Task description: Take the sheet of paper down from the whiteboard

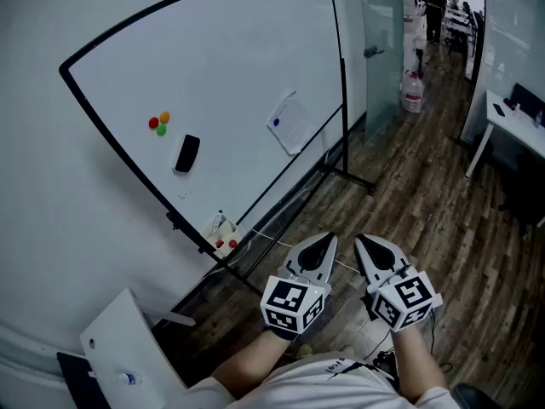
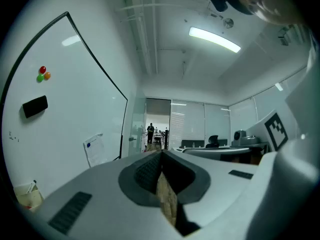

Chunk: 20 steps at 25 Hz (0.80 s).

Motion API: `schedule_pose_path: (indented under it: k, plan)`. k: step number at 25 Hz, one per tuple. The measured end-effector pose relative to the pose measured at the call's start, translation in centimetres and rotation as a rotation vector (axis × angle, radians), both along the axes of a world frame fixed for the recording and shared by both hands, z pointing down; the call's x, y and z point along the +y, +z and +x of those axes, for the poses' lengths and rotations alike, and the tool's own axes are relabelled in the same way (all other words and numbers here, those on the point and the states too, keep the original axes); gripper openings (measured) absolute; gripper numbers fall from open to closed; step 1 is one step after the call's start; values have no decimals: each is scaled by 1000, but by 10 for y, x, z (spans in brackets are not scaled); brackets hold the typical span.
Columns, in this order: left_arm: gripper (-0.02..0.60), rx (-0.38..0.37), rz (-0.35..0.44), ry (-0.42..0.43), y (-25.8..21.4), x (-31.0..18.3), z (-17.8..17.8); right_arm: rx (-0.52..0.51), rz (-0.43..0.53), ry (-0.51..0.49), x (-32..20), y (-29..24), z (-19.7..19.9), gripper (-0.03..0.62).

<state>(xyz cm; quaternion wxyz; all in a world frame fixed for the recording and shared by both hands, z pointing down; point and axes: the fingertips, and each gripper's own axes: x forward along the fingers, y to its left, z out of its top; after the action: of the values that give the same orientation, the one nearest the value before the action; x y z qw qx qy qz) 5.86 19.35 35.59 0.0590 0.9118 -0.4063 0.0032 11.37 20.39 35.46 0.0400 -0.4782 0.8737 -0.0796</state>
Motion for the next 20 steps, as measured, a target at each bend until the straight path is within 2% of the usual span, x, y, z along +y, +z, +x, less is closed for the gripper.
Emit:
schedule_pose_path:
  k: [11, 20]
  plan:
    - [14, -10, -1, -18, 3, 1, 4, -16, 26, -8, 3, -6, 9, 12]
    - [14, 6, 7, -165, 1, -23, -18, -112, 28, 25, -4, -6, 52, 14]
